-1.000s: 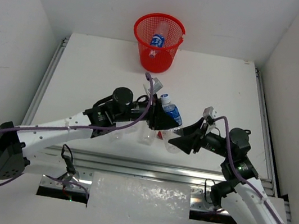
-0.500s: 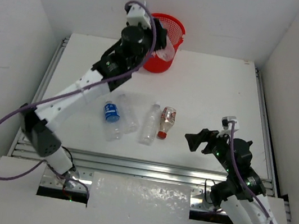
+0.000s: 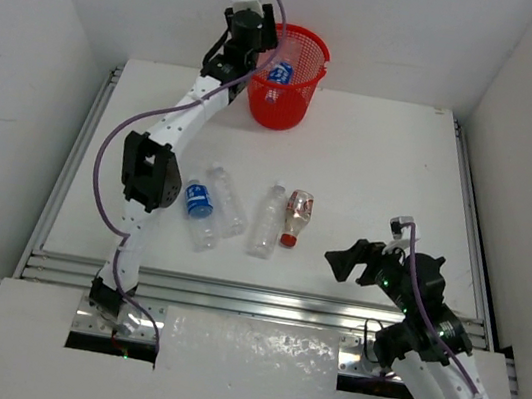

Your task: Put the plastic bottles in the bin

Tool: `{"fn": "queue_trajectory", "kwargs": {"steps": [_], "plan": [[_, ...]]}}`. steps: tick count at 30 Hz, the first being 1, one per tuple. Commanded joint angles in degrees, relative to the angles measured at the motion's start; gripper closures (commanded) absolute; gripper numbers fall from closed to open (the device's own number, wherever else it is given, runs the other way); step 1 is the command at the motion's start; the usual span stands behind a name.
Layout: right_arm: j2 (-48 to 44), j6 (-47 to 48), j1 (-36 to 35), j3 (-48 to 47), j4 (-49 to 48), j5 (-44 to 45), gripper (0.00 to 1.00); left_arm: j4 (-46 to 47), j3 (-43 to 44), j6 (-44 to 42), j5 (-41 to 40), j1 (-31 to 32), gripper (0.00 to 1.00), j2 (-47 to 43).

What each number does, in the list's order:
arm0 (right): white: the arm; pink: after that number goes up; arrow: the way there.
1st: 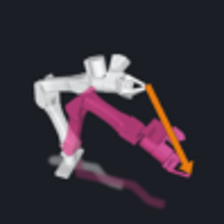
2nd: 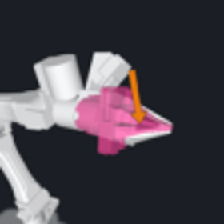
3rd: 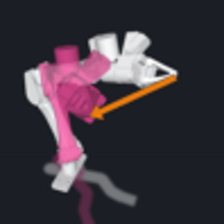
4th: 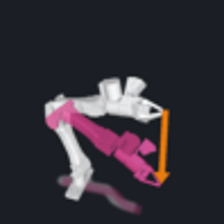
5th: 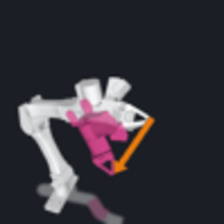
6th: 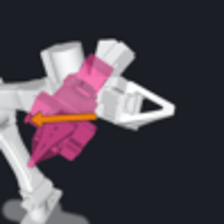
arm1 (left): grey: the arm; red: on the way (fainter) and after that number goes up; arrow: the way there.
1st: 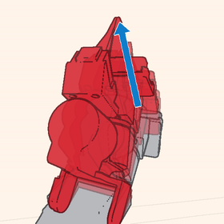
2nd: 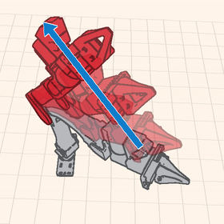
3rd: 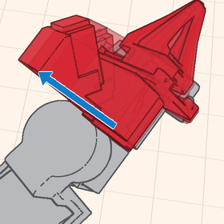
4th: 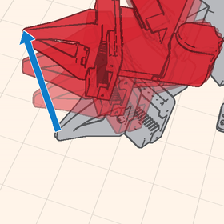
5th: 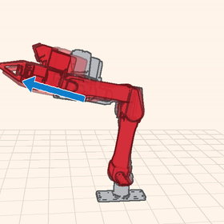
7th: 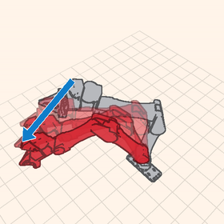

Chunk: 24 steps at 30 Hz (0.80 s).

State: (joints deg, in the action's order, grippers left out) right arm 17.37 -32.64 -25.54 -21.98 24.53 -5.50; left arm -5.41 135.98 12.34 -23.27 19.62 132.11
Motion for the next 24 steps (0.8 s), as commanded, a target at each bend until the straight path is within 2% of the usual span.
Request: {"fn": "queue_trajectory", "kwargs": {"steps": [1,3,4,7,12,14,16,17,18,19,20,21,23,24], "plan": [[-1.02,-1.46,-0.12,1.06,-1.15,-2.41,0.01,7.26,5.86,3.74,6.92,-2.56,0.28,1.63],[-0.58,-1.55,-0.12,1.41,-1.68,-2.85,0.01,7.6,7.45,3.83,8.58,-3.09,0.07,2.27],[0.47,-1.63,-0.12,1.58,-2.03,-3.29,0.01,8.3,7.11,3.83,9.63,-3.18,0.0,1.66],[4.86,-2.33,-0.04,2.2,-3.61,-4.78,0.01,10.42,6.57,3.31,11.05,-3.27,0.0,-0.18],[15.03,-4.09,-0.12,3.87,-11.69,-6.98,0.01,8.67,4.39,4.27,12.9,-4.41,0.0,-5.97],[19.44,-4.01,-0.12,3.52,-15.63,-6.02,0.01,5.6,1.66,4.36,12.11,-4.41,0.0,-8.7],[27.61,-3.92,-0.21,0.89,-17.58,-4.62,0.01,-4.49,-2.36,7.5,10.26,-4.41,0.0,-14.14],[30.51,-4.62,-0.21,-1.81,-18.46,-3.83,0.01,-9.66,-5.52,9.27,10.26,-4.41,0.0,-19.99],[33.49,-5.14,-0.21,-3.15,-18.99,-3.04,0.01,-10.84,-9.56,11.11,11.3,-4.41,0.0,-23.45],[38.83,-5.76,-0.3,-4.38,-19.61,-2.25,0.01,-11.37,-20.99,14.26,12.36,-4.41,0.0,-27.66],[41.32,-6.81,-0.39,-6.65,-20.92,-1.89,0.01,-11.12,-28.07,16.21,14.28,-4.15,0.0,-36.57],[45.96,-7.43,-0.65,-7.81,-21.63,-1.97,0.01,-8.07,-42.32,18.58,15.35,-3.97,0.0,-41.19],[50.03,-8.31,-1.18,-10.0,-22.77,-1.45,0.01,-4.89,-55.15,20.79,15.45,-3.27,0.0,-50.16],[51.79,-8.31,-2.22,-12.19,-23.21,-0.92,0.01,-2.87,-65.13,21.67,15.1,-2.31,0.0,-58.03]]}}
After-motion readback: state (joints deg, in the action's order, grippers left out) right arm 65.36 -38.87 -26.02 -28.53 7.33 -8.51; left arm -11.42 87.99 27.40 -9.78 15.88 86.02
